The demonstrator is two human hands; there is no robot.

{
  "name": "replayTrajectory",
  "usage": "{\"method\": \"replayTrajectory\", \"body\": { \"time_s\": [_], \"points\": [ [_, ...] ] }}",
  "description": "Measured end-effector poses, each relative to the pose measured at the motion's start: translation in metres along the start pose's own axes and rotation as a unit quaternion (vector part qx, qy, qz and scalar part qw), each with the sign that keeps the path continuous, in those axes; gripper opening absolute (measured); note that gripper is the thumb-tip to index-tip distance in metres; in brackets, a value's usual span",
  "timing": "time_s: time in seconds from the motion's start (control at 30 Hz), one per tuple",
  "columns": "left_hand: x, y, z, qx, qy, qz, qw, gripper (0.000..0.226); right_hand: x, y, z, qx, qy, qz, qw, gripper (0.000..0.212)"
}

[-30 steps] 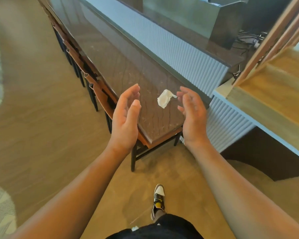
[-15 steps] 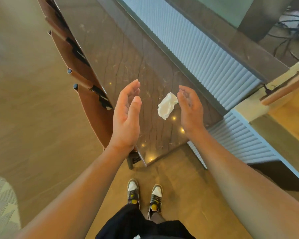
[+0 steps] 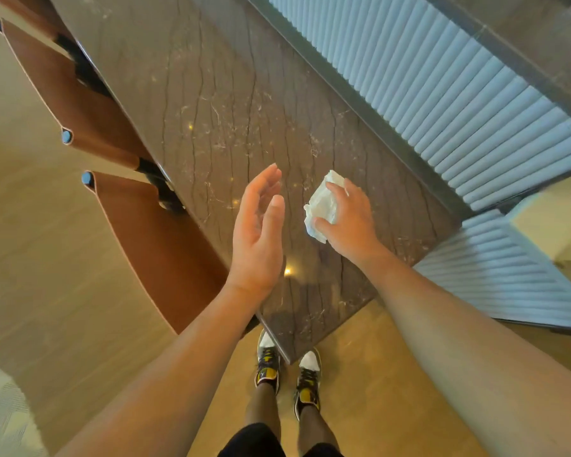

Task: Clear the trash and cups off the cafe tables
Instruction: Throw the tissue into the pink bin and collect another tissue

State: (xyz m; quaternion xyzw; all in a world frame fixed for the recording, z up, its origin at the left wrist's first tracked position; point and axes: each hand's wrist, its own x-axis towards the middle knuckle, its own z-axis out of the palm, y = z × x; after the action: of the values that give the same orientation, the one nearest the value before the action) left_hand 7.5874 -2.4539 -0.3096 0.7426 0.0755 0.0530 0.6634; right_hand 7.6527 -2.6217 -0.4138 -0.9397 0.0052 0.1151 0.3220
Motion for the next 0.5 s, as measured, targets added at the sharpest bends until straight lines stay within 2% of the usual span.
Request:
{"method": "replayTrajectory", "body": {
  "time_s": [0.13, 0.33, 0.5],
  "points": [
    [0.014, -0.023, -0.004, -0.007, -0.014, -0.011, 1.0, 0.053, 0.021, 0.014, 0.019, -0.119, -0.043, 0.026, 0.992, 0.084],
    [0.027, -0.038, -0.013, -0.012, -0.029, -0.032, 0.999, 0.053, 0.036, 0.02, 0.033, -0.148, -0.078, 0.039, 0.985, 0.086],
    [0.031, -0.04, -0.018, -0.014, -0.046, -0.027, 0.999, 0.052, 0.022, 0.015, 0.043, -0.181, -0.026, 0.024, 0.983, 0.073]
  ]
}}
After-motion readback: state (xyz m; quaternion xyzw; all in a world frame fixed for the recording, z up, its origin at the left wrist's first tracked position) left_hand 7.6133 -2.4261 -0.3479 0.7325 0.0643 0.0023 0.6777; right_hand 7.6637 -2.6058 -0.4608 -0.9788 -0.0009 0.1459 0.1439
